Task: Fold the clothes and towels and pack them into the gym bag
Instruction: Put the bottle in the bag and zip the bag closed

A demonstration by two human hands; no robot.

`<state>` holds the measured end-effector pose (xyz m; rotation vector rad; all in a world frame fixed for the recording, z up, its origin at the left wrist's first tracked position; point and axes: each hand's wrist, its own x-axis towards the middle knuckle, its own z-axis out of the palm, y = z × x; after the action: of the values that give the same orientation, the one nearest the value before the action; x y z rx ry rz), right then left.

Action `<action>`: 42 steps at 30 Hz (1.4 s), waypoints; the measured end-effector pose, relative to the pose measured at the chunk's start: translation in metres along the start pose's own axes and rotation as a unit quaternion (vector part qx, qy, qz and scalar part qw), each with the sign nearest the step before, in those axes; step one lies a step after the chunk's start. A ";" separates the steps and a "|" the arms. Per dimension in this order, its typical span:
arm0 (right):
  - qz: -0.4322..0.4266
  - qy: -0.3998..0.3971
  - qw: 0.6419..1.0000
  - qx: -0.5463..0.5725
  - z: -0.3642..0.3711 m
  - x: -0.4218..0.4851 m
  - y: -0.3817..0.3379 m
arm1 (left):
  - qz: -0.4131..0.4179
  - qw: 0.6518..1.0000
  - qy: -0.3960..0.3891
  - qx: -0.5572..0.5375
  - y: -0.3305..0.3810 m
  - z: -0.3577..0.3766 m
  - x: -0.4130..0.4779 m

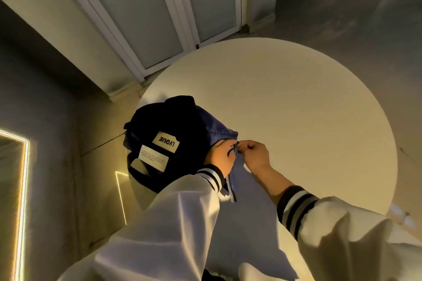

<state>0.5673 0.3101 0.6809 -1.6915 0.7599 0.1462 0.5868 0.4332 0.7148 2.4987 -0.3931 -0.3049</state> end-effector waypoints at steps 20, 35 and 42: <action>0.036 -0.027 0.995 0.093 0.023 -0.024 -0.011 | 0.004 0.999 -0.041 0.026 -0.010 -0.019 0.000; 0.032 -0.182 0.973 0.139 0.022 -0.021 -0.008 | -0.051 0.998 -0.034 0.006 -0.023 -0.014 0.020; 0.003 -0.138 0.989 0.061 0.033 -0.020 -0.017 | -0.048 0.998 -0.035 0.000 -0.029 -0.021 0.018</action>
<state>0.5712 0.3490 0.6958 -1.5144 0.5553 0.3240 0.6162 0.4609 0.7123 2.5174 -0.3016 -0.4308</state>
